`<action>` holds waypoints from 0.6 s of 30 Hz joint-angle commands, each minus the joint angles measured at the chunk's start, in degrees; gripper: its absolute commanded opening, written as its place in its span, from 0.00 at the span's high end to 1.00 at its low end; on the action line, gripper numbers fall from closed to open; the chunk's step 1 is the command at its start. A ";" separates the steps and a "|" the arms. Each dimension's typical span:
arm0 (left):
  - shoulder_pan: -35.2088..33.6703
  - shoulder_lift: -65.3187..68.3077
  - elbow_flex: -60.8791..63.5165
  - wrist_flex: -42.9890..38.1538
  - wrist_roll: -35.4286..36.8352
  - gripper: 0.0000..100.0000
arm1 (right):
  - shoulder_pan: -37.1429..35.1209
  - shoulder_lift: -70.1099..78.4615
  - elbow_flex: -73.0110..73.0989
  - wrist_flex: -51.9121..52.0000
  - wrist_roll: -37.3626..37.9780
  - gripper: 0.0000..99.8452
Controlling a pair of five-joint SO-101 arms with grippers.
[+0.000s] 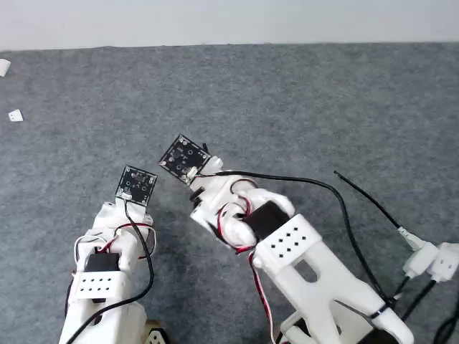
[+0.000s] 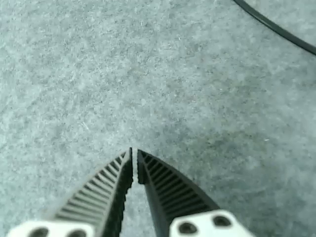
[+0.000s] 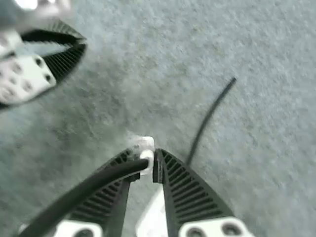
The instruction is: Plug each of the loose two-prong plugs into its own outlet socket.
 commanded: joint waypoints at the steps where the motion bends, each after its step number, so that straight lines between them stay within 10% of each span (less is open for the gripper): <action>1: -0.53 -0.53 -2.15 0.88 1.05 0.99 | 4.62 0.04 -0.62 3.03 3.43 0.99; 18: -1.67 -0.53 -2.86 3.25 -3.34 0.99 | 9.45 5.67 -0.62 9.63 29.10 0.99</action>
